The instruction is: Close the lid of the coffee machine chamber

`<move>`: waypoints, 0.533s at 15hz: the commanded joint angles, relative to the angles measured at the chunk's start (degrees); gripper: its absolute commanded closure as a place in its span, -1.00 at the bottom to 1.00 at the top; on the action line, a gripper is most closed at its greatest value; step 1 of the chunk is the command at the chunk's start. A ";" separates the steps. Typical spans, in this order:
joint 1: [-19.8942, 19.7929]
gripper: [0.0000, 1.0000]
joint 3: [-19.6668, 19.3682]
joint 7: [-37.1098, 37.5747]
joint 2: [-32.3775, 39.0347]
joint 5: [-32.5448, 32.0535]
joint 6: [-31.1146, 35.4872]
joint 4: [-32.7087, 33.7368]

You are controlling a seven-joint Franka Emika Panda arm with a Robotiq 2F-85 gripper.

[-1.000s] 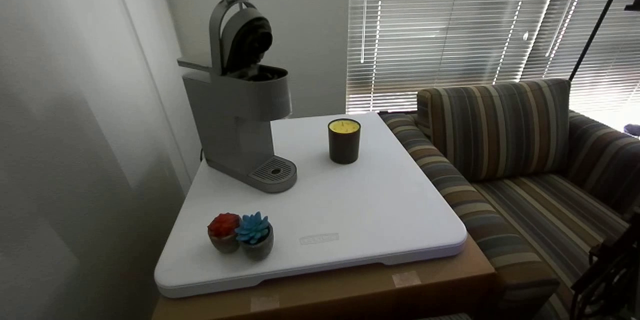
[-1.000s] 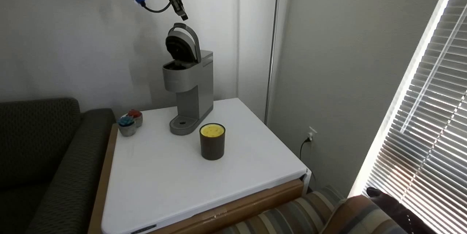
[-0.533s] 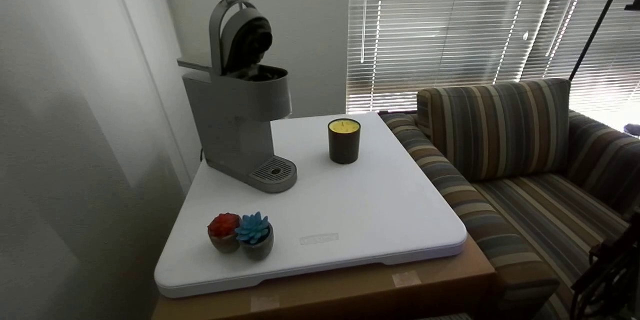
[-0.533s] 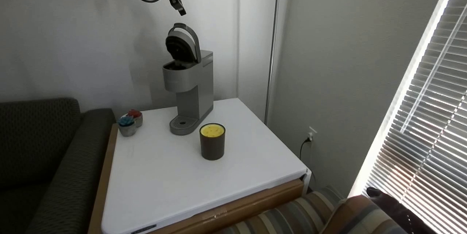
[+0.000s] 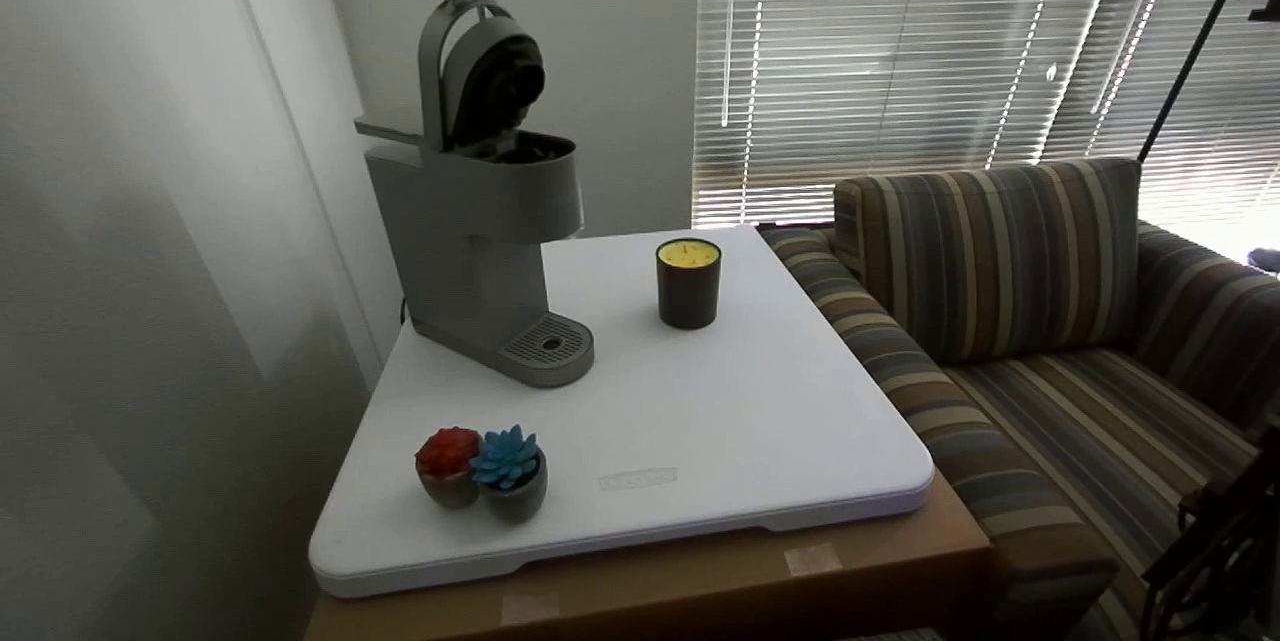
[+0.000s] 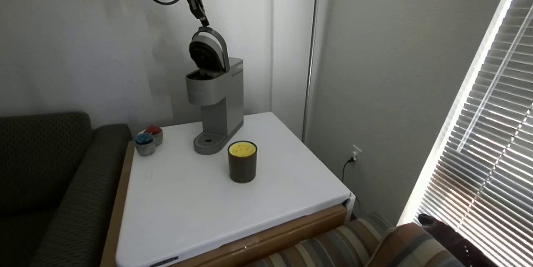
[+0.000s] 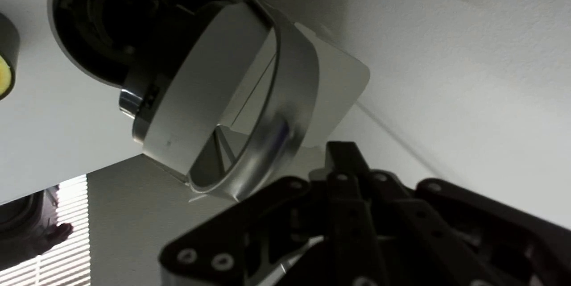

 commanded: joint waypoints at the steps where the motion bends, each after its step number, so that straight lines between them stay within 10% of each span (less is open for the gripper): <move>1: -0.16 1.00 0.03 0.98 -2.70 0.48 -0.97 -4.82; 8: 0.65 1.00 -1.50 5.20 -7.25 -0.97 -0.11 -13.35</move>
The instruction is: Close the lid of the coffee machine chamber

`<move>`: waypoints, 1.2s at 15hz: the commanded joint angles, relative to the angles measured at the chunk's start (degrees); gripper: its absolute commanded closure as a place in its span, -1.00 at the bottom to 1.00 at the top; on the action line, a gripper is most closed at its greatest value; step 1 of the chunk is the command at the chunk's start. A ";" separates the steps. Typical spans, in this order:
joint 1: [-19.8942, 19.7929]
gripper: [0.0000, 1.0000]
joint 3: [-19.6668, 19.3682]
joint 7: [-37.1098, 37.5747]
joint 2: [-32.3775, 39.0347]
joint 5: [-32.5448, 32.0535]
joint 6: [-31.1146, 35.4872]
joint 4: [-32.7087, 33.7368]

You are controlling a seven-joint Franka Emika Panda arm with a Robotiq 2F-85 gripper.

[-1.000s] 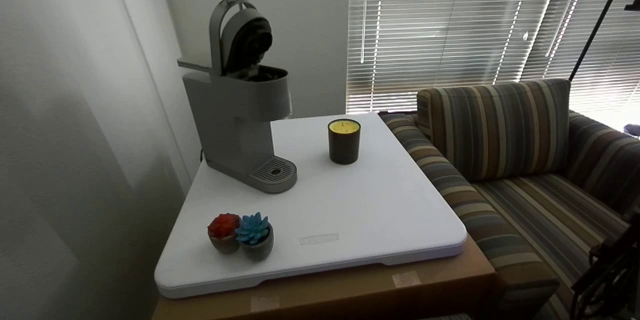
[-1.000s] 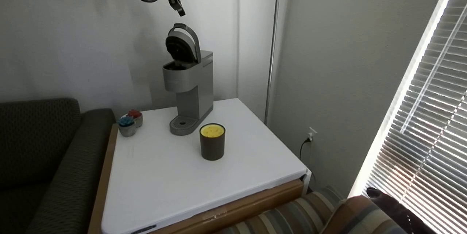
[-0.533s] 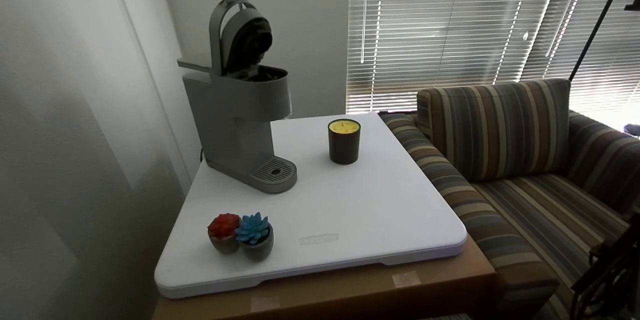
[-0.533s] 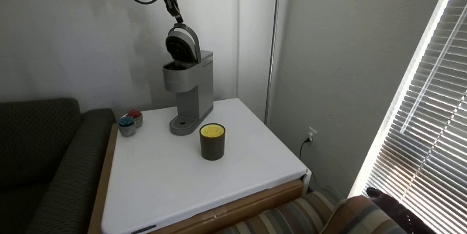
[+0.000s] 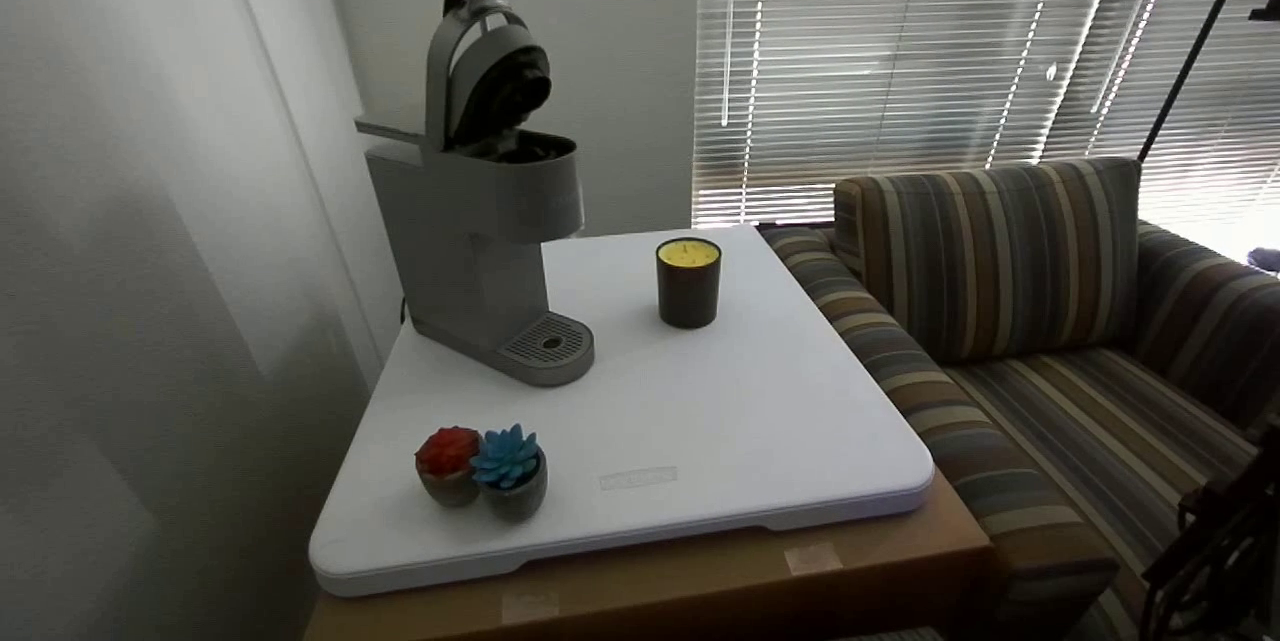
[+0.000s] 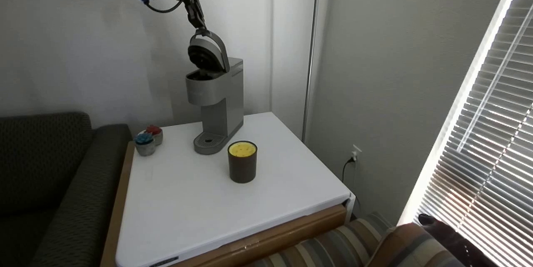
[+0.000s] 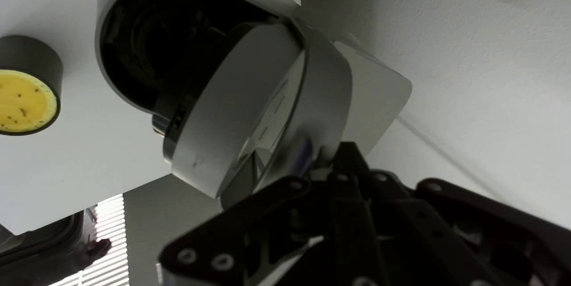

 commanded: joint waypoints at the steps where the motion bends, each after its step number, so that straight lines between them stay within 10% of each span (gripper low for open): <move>1: 0.65 1.00 -1.13 1.51 -6.24 -1.07 0.62 -9.74; 18: -4.34 1.00 4.38 -2.47 -10.02 6.28 7.80 -27.44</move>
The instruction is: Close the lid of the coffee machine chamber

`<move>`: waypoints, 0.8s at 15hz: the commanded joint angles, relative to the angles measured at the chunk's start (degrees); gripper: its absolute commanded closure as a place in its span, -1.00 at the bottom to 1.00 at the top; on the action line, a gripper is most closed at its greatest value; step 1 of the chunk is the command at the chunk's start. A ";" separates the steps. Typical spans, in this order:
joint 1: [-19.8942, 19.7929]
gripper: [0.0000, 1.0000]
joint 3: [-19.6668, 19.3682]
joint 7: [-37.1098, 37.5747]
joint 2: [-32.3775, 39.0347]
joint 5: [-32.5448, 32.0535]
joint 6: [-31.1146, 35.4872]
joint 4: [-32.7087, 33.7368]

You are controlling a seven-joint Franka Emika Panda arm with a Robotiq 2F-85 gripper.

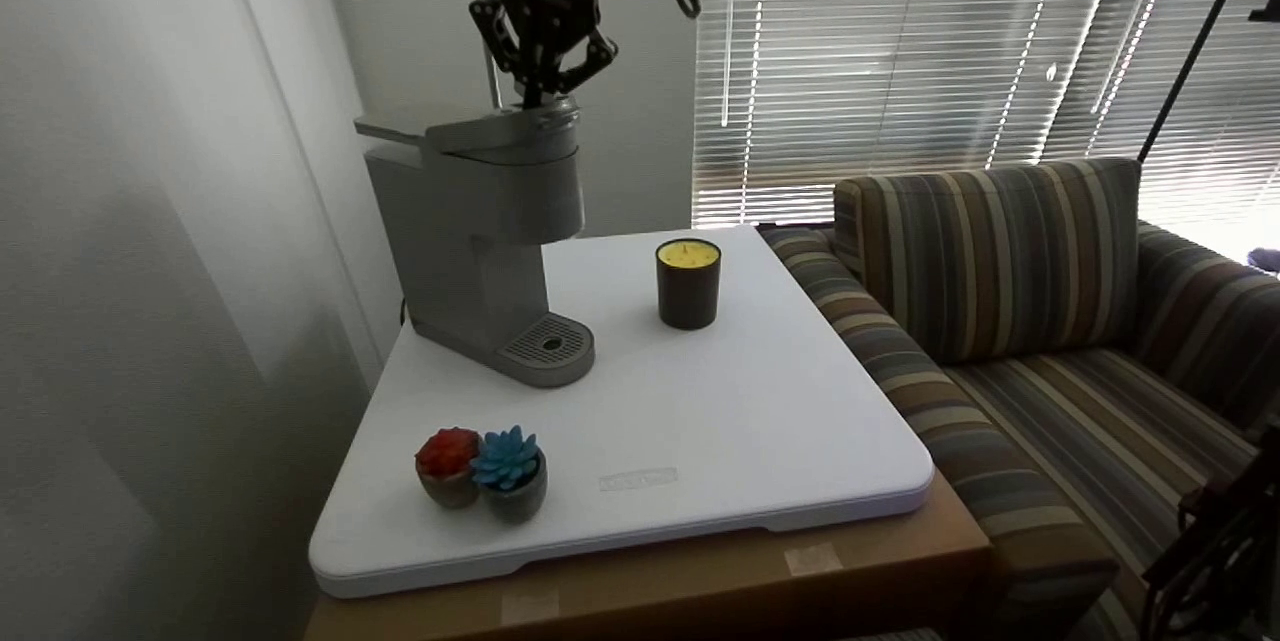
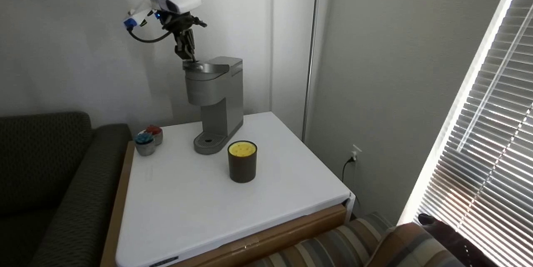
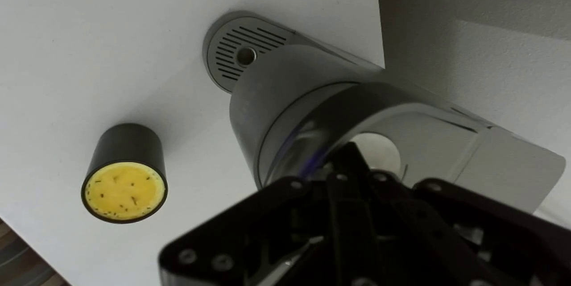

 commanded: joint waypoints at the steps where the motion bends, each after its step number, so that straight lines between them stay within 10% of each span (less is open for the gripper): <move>1: -1.52 1.00 1.42 -2.91 -0.83 1.61 2.29 -3.63; 12: -1.17 1.00 1.14 -15.75 -2.30 0.27 2.16 3.37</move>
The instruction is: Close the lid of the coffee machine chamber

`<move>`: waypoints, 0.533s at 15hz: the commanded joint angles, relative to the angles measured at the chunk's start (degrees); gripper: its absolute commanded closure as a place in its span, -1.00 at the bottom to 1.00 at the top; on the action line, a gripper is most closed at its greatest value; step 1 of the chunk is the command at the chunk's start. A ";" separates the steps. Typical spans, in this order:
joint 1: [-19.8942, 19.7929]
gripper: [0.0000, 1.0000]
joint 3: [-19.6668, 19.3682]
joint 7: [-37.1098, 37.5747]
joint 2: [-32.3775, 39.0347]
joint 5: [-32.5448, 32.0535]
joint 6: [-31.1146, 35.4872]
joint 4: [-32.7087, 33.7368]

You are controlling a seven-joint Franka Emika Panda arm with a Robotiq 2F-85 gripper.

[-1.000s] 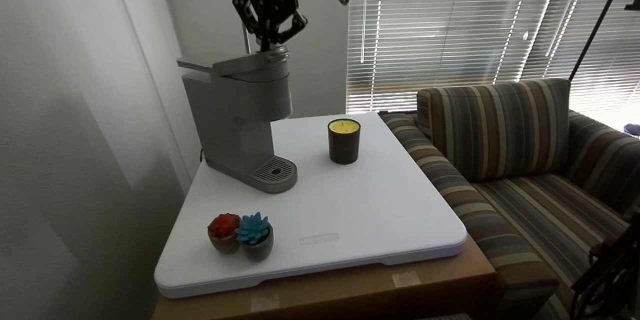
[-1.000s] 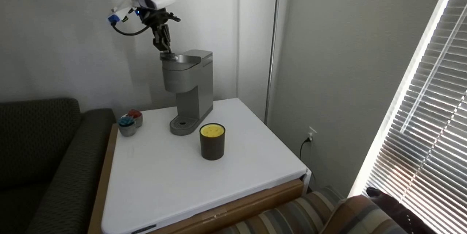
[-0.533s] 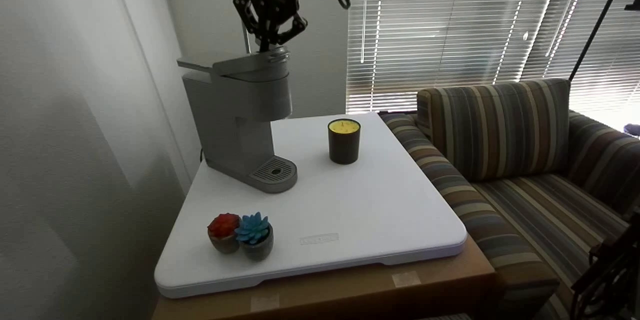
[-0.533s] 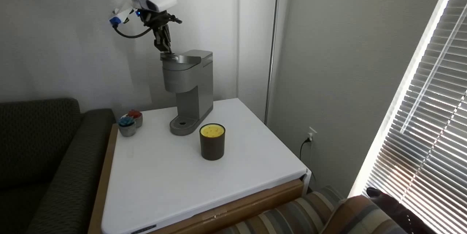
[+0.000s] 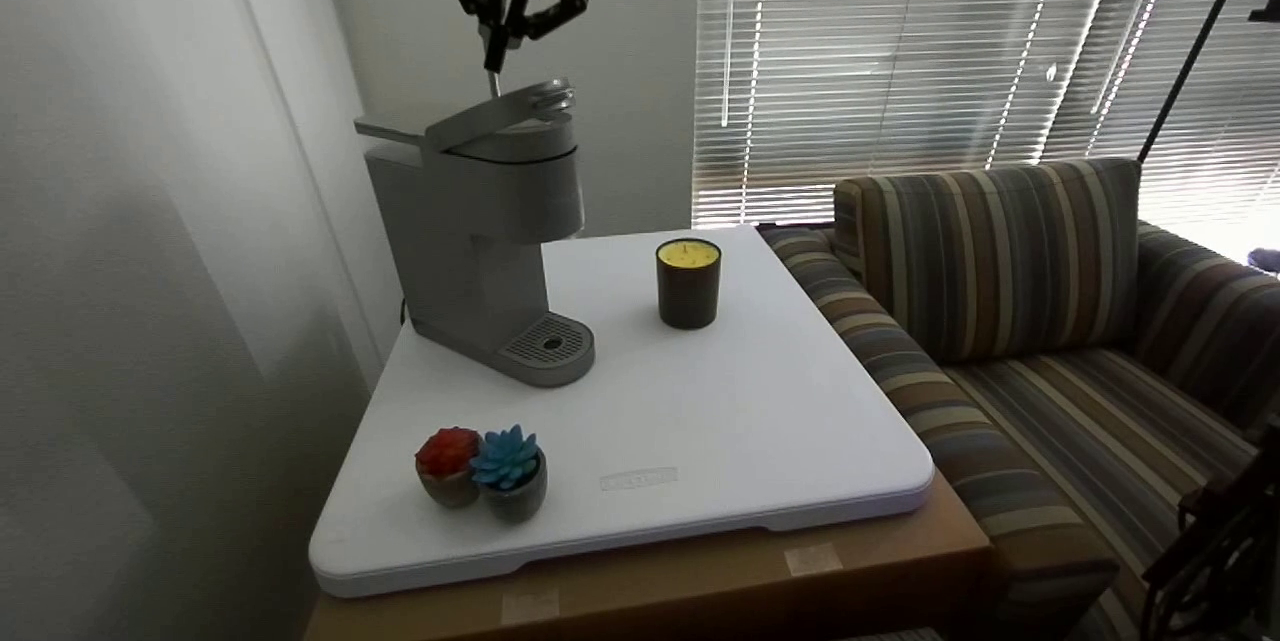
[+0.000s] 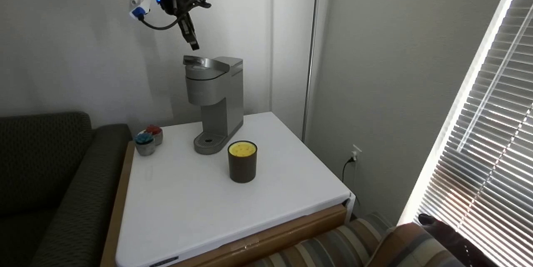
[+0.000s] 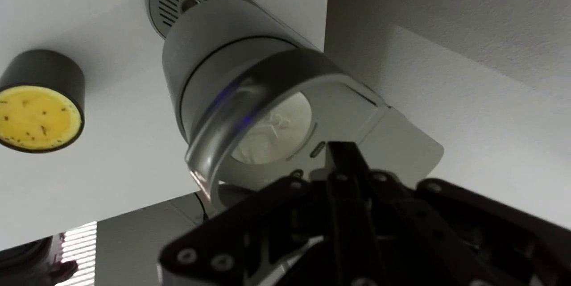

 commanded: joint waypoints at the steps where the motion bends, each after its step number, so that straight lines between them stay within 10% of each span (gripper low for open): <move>1: -0.74 1.00 0.15 -2.88 -2.24 0.45 -3.10 1.01; 8: 0.66 1.00 -1.32 -1.07 -6.58 -4.88 -19.16 3.51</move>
